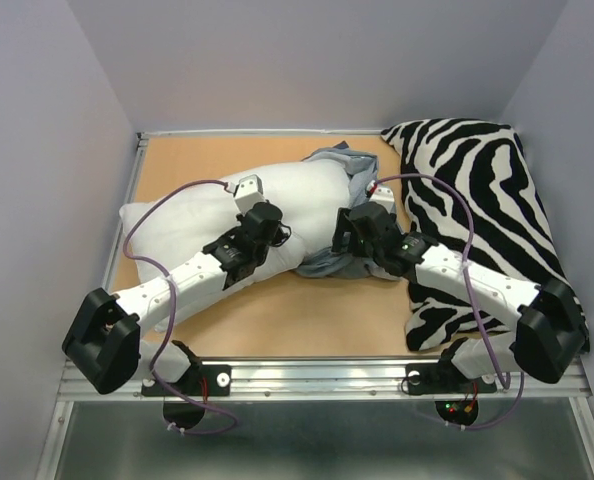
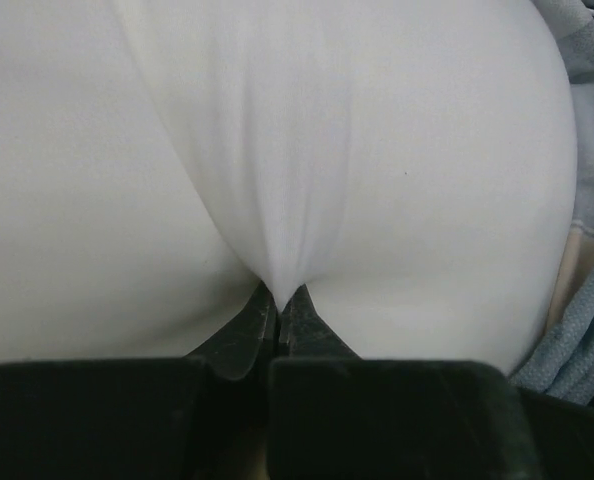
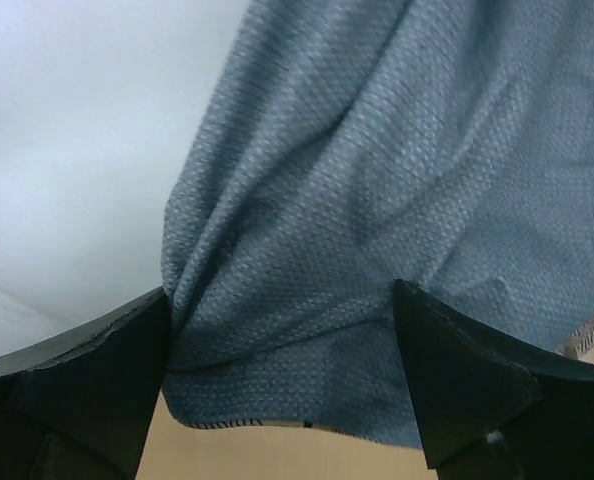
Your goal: Remove the pillowcase from the pillow
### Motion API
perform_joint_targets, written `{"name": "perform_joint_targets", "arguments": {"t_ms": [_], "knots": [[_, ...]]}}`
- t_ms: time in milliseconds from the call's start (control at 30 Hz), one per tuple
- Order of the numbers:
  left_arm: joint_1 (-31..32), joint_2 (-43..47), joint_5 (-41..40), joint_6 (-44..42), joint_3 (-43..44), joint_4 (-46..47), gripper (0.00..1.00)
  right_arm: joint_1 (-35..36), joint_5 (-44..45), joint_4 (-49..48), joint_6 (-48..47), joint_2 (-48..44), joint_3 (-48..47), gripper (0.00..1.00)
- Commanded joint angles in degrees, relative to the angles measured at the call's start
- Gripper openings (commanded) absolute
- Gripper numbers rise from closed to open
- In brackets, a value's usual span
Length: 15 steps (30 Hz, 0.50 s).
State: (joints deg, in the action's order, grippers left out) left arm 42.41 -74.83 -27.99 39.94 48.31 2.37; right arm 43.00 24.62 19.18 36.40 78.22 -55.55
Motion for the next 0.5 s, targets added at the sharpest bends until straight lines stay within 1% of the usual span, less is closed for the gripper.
{"name": "perform_joint_targets", "arguments": {"t_ms": [0,67,200,233,300,333,367,400,467], "knots": [[-2.16,0.55,-0.66,-1.27,-0.42,-0.88,0.00,0.24,0.78,1.56,2.70,-2.36,4.83,0.91],[-2.42,1.00,-0.05,-1.97,0.64,-0.88,0.00,0.15,0.34,0.86,3.32,-2.28,6.32,0.90],[-2.86,3.36,1.62,-3.90,2.48,-1.23,0.00,0.15,1.74,0.51,3.58,-1.13,8.08,0.70],[-2.86,4.16,2.06,-4.34,3.36,-1.32,0.00,0.15,2.27,0.33,3.59,-1.31,8.26,0.59],[-3.04,6.69,2.50,-6.27,4.59,-1.84,0.00,-0.55,3.50,0.16,3.33,-0.96,8.18,0.50],[-3.21,7.49,2.67,-6.98,6.68,-2.28,0.00,-1.07,3.42,0.16,3.24,-0.70,7.57,0.38],[-3.56,8.20,2.68,-8.20,7.92,-4.20,0.00,-1.51,2.98,-0.02,2.97,-0.52,7.21,0.31],[-3.91,9.51,2.94,-8.74,9.24,-5.09,0.00,-2.22,2.71,-0.28,2.62,-0.52,6.69,0.21],[-4.88,10.75,3.20,-10.49,12.76,-7.45,0.00,-2.83,2.97,-0.20,2.01,-0.61,5.02,0.13]]}}
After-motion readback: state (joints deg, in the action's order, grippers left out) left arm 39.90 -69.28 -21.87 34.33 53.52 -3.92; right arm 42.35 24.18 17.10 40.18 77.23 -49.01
